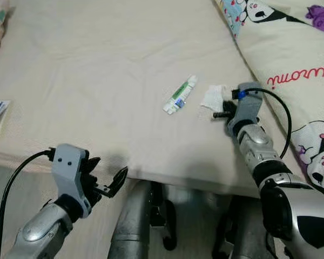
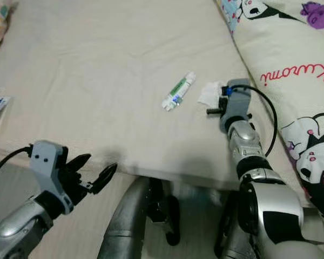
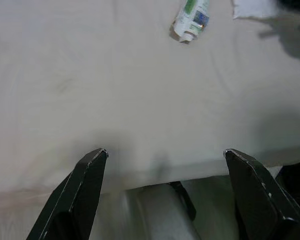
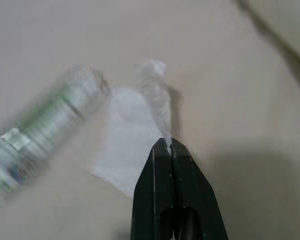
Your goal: Clean up the room
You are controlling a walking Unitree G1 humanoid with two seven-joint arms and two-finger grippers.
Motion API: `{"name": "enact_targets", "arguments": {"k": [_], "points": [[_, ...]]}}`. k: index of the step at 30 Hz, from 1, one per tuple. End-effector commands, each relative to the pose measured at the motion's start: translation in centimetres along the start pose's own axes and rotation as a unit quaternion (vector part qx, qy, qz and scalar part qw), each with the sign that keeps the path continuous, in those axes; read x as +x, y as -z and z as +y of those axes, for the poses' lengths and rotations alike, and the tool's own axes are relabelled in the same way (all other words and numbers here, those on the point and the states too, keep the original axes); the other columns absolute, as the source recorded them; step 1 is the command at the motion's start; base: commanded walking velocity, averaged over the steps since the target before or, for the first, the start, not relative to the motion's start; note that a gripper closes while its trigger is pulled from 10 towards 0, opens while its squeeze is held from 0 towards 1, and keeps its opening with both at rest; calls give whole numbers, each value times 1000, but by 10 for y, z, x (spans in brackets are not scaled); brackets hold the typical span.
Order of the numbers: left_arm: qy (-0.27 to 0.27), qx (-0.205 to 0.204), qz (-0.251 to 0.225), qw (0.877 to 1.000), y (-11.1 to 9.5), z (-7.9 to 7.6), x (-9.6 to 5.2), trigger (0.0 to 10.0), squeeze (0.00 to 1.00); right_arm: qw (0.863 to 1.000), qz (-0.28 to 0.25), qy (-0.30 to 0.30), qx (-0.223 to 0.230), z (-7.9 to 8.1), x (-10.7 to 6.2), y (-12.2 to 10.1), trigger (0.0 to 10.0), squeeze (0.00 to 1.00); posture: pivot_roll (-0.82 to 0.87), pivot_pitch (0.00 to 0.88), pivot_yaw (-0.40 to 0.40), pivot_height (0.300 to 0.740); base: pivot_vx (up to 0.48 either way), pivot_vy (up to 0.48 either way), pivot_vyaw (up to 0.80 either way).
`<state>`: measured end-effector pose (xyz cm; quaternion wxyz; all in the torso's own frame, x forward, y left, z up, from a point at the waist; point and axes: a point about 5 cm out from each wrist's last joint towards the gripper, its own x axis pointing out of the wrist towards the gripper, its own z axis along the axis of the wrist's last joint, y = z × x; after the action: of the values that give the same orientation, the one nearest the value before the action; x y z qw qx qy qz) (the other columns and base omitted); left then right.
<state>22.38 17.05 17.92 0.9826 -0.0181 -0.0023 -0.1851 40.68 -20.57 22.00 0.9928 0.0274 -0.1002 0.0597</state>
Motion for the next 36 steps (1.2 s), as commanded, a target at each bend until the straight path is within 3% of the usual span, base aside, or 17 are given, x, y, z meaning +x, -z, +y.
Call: {"name": "enact_targets", "arguments": {"k": [1, 5, 7, 12, 14, 15, 16, 20, 22, 24, 25, 28, 32, 33, 34, 35, 36], "points": [[-1, -26, 12, 1000, 7, -1, 5, 10000, 0, 994, -56, -50, 79, 13, -2, -3, 0, 0, 318, 624, 241, 601, 0, 0, 0], [22, -58, -13, 998, 1, -10, 20, 10000, 0, 975, -134, -87, 154, 19, -13, -10, 0, 0, 281, 607, 223, 601, 0, 0, 0], [69, -106, -34, 991, -4, -23, 36, 10000, 0, 962, -179, -92, 186, 20, -39, -13, 0, 0, 218, 583, 200, 601, 0, 0, 0], [131, -147, -54, 979, -11, -39, 52, 10000, 0, 959, -194, -68, 195, 12, -65, -14, 0, 0, 159, 568, 189, 601, 0, 0, 0], [206, -174, -92, 958, -28, -58, 86, 10000, 0, 962, -194, -36, 189, 0, -94, -16, 0, 0, 37, 554, 172, 601, 0, 0, 0], [206, -174, -92, 958, -28, -58, 86, 10000, 0, 962, -194, -36, 189, 0, -94, -16, 0, 0, 37, 554, 172, 601, 0, 0, 0], [219, -166, -111, 955, -36, -65, 108, 10000, 0, 966, -185, -21, 181, -4, -108, -16, 0, 0, -17, 550, 167, 601, 0, 0, 0], [214, -141, -125, 958, -43, -71, 128, 10000, 0, 972, -166, -11, 165, -5, -121, -13, 0, 0, -76, 547, 159, 601, 0, 0, 0], [178, -23, -124, 976, -42, -85, 165, 10000, 82, 980, -123, 5, 158, -4, -155, -10, 0, 0, -155, 548, 150, 601, 0, 0, 0], [163, 19, -120, 979, -40, -89, 173, 10000, 82, 981, -113, 10, 159, -3, -165, -11, 0, 0, -185, 551, 148, 601, 0, 0, 0], [146, 59, -110, 981, -34, -94, 181, 10000, 1000, 981, -105, 15, 161, -1, -175, -14, 0, 0, -213, 556, 148, 601, 0, 0, 0], [114, 148, -94, 978, -24, -100, 191, 10000, 1000, 982, -97, 19, 161, 3, -185, -21, 0, 0, -244, 566, 146, 601, 0, 0, 0], [76, 201, -81, 973, -19, -95, 197, 10000, 1000, 983, -92, 16, 160, 7, -189, -27, 0, 0, -261, 577, 145, 601, 0, 0, 0], [54, 226, -73, 970, -18, -91, 200, 10000, 545, 983, -91, 13, 159, 9, -190, -31, 0, 0, -264, 579, 145, 601, 0, 0, 0], [54, 226, -73, 970, -18, -91, 200, 10000, 545, 983, -91, 13, 159, 9, -190, -31, 0, 0, -264, 579, 145, 601, 0, 0, 0], [20, 251, -63, 966, -16, -79, 204, 10000, 0, 983, -89, 9, 161, 13, -190, -35, 0, 0, -270, 589, 144, 601, 0, 0, 0], [20, 251, -63, 966, -16, -79, 204, 10000, 0, 983, -89, 9, 161, 13, -190, -35, 0, 0, -270, 589, 144, 601, 0, 0, 0]]}}
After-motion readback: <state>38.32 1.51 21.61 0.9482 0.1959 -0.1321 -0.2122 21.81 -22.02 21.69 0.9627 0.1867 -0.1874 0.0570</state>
